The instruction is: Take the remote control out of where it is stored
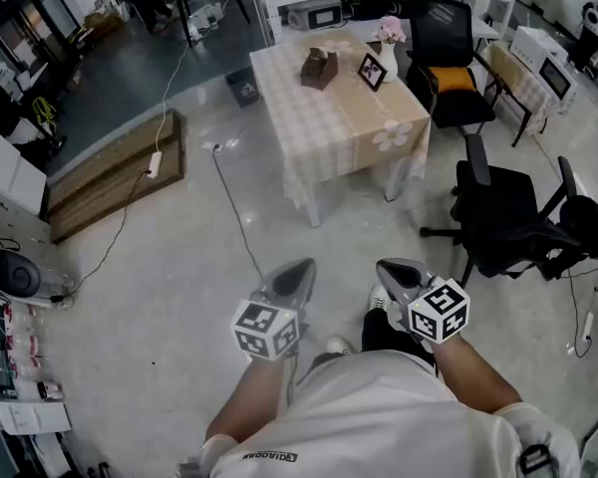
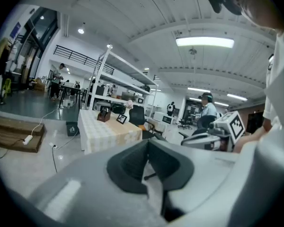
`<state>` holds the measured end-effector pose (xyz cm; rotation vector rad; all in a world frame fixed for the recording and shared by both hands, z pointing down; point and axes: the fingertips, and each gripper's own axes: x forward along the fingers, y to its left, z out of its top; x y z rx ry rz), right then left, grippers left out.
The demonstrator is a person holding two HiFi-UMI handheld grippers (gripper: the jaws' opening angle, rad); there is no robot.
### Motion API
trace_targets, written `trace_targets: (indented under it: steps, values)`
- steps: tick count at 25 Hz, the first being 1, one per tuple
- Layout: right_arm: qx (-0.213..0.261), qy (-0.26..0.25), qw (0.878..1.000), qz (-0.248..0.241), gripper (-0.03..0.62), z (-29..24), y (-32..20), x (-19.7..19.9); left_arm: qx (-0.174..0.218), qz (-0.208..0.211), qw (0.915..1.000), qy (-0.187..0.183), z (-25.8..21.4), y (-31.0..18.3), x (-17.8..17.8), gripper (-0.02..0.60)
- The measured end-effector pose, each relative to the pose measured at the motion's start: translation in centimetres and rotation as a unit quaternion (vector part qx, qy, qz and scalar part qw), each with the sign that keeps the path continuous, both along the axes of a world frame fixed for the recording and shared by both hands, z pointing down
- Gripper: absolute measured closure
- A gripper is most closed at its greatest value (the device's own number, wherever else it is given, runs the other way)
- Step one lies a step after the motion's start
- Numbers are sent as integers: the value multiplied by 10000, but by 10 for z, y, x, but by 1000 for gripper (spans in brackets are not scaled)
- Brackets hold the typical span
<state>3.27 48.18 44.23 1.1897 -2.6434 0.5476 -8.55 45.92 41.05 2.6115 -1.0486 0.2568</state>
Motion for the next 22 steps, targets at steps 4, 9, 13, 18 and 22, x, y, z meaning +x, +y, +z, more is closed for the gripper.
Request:
trace_targets:
  steps: [4, 9, 13, 18, 22]
  values:
    - [38, -45, 9999, 96, 591, -2, 0, 3, 0, 44, 10000, 28, -1, 2, 3, 577]
    - [62, -368, 9988, 322, 589, -9, -8, 8, -22, 18, 10000, 55, -2, 1, 2, 577]
    - [32, -308, 9984, 464, 588, -2, -17, 14, -317, -120, 9984, 460, 4, -7, -2, 577]
    - [-23, -373, 9981, 497, 589, 0, -31, 17, -457, -262, 9976, 449, 11, -19, -5, 577]
    - [-50, -421, 9979, 498, 589, 4, -51, 23, -373, -262, 9986, 266, 13, -36, 3, 577]
